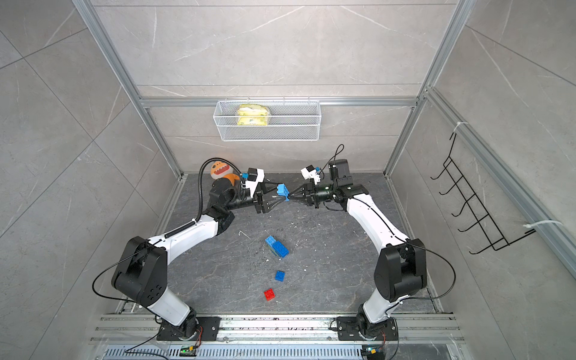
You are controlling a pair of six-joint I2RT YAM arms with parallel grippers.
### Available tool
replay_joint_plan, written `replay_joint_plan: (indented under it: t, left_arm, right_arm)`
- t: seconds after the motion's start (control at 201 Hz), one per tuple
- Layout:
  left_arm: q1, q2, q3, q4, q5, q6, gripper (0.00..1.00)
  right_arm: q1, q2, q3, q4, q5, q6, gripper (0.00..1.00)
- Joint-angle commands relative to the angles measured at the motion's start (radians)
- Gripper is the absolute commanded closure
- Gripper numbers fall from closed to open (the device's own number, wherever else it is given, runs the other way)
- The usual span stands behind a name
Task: Assemble a heart with lego
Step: Pick up the lego brick from the center of the board, then place the lego brick at the center of the board.
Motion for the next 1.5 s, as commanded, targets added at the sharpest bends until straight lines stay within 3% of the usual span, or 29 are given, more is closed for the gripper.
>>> replay_joint_plan:
  t: [0.0, 0.12, 0.414, 0.513, 0.608, 0.663, 0.772, 0.842, 0.957, 1.036, 1.171, 1.335, 1.5]
  left_arm:
    - [-0.004, 0.001, 0.037, 0.061, 0.03, -0.019, 0.36]
    - [-0.008, 0.018, 0.065, 0.051, 0.055, -0.031, 0.46]
    - [-0.015, 0.018, 0.066, 0.022, 0.083, -0.029, 0.88]
    - [-0.015, -0.021, 0.042, -0.06, 0.065, 0.022, 1.0]
    - [-0.012, -0.079, 0.01, -0.172, -0.028, 0.051, 1.0]
    - [-0.012, -0.124, -0.002, -0.282, -0.093, 0.074, 1.0]
    - [-0.004, -0.216, 0.007, -0.632, -0.39, 0.038, 1.0]
    - [0.004, -0.255, 0.045, -0.922, -0.656, -0.088, 1.0]
    - [0.011, -0.246, 0.098, -1.371, -0.895, -0.272, 1.0]
    - [0.008, -0.193, 0.097, -1.567, -0.91, -0.343, 1.0]
    - [-0.014, -0.063, 0.041, -1.721, -0.938, -0.479, 1.0]
    - [-0.051, 0.056, 0.04, -1.741, -1.01, -0.62, 1.0]
    - [-0.065, 0.13, 0.058, -1.671, -0.967, -0.627, 0.93]
  right_arm:
    - [0.008, -0.017, -0.005, 0.012, -0.024, 0.001, 0.94]
    - [0.012, -0.014, -0.004, 0.011, -0.033, -0.001, 0.93]
    - [0.013, -0.007, -0.024, 0.029, -0.026, 0.005, 0.93]
    - [0.011, -0.011, -0.029, 0.03, -0.01, 0.005, 0.83]
    - [0.008, -0.017, -0.019, -0.027, 0.056, -0.037, 0.63]
    - [0.004, -0.024, -0.001, -0.116, 0.138, -0.104, 0.56]
    - [-0.001, -0.043, 0.036, -0.287, 0.33, -0.246, 0.53]
    - [0.0, -0.057, 0.031, -0.332, 0.414, -0.29, 0.52]
    - [0.001, -0.065, 0.02, -0.38, 0.502, -0.343, 0.52]
    - [0.003, -0.065, 0.002, -0.395, 0.553, -0.366, 0.51]
    - [0.029, -0.076, -0.012, -0.413, 0.614, -0.386, 0.51]
    - [0.115, -0.059, -0.004, -0.451, 0.687, -0.417, 0.5]
    - [0.202, 0.001, -0.02, -0.463, 0.736, -0.438, 0.5]
